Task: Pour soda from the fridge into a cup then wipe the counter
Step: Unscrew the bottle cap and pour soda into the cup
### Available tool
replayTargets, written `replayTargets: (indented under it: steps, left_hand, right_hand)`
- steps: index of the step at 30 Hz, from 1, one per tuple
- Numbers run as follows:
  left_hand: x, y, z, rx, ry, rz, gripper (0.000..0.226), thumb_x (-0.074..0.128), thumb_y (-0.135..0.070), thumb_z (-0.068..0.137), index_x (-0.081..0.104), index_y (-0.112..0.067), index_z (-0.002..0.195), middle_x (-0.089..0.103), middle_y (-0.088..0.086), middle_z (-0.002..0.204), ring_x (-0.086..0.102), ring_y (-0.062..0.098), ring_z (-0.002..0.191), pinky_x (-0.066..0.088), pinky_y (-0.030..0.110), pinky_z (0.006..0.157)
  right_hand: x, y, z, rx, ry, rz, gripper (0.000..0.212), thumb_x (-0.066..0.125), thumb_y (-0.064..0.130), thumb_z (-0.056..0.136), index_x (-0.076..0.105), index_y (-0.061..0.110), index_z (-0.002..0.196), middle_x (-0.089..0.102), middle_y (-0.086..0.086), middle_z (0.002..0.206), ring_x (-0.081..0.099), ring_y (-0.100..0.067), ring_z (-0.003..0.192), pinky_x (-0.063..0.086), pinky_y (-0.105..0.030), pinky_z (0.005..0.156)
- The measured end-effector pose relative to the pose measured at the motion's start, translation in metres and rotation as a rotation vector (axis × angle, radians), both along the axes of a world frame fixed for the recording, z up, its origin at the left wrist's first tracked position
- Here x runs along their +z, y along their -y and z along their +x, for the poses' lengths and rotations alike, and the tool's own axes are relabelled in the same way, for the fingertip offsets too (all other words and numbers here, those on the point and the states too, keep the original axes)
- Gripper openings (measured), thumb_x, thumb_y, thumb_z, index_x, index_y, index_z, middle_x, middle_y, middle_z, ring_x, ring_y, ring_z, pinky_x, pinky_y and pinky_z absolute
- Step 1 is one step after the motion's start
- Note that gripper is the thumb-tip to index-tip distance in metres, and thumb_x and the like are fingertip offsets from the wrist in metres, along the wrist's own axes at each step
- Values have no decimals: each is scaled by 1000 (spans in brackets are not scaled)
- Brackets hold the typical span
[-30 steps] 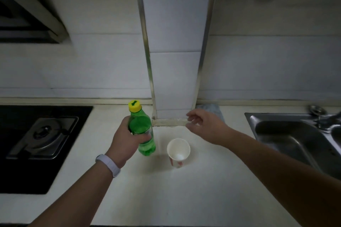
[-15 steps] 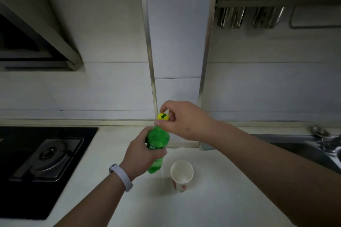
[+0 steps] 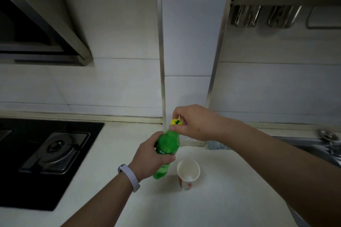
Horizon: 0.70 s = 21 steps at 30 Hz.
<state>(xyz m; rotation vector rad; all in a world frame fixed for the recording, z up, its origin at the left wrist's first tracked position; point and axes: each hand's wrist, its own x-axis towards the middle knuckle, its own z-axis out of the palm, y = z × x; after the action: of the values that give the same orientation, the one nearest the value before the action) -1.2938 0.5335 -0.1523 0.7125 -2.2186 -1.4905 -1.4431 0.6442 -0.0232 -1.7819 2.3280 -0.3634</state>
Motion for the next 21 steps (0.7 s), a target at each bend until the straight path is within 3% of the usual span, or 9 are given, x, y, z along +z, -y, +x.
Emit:
replayTargets:
  steps: [5, 9, 14, 17, 21]
  left_hand:
    - [-9, 1, 4, -20, 6, 46, 65, 88, -38, 51, 63, -41, 111, 73, -12, 100, 68, 5, 92, 58, 35, 84]
    - [-13, 4, 10, -76, 13, 95, 65, 89, -29, 51, 66, -39, 111, 74, -8, 101, 69, 12, 94, 58, 37, 85]
    - [-16, 13, 19, -159, 54, 166, 75, 91, -14, 52, 64, -27, 121, 74, -3, 107, 68, 17, 102, 58, 32, 82]
    - [-19, 14, 21, -162, 70, 170, 83, 92, -19, 49, 62, -22, 126, 73, -2, 110, 68, 17, 104, 59, 36, 85]
    - [-18, 8, 20, -98, 49, 98, 74, 91, -31, 48, 64, -40, 116, 73, -8, 104, 68, 10, 97, 58, 35, 86]
  right_hand:
    - [3, 2, 0, 102, -80, 82, 30, 51, 47, 95, 54, 21, 110, 49, 9, 79, 44, -6, 69, 31, -23, 55]
    - [4, 2, 5, 188, -84, 130, 24, 52, 41, 97, 53, 22, 110, 51, 5, 89, 45, -11, 77, 33, -22, 60]
    - [3, 2, 11, 241, 0, 181, 17, 56, 34, 96, 53, 26, 111, 55, 4, 101, 50, -15, 89, 45, -34, 78]
    - [1, 1, 12, 238, -4, 170, 19, 56, 39, 94, 55, 29, 110, 56, 6, 97, 51, -12, 85, 46, -32, 74]
    - [-1, 2, 12, 58, -72, 91, 35, 54, 58, 89, 54, 23, 96, 55, 7, 76, 47, -6, 67, 34, -28, 56]
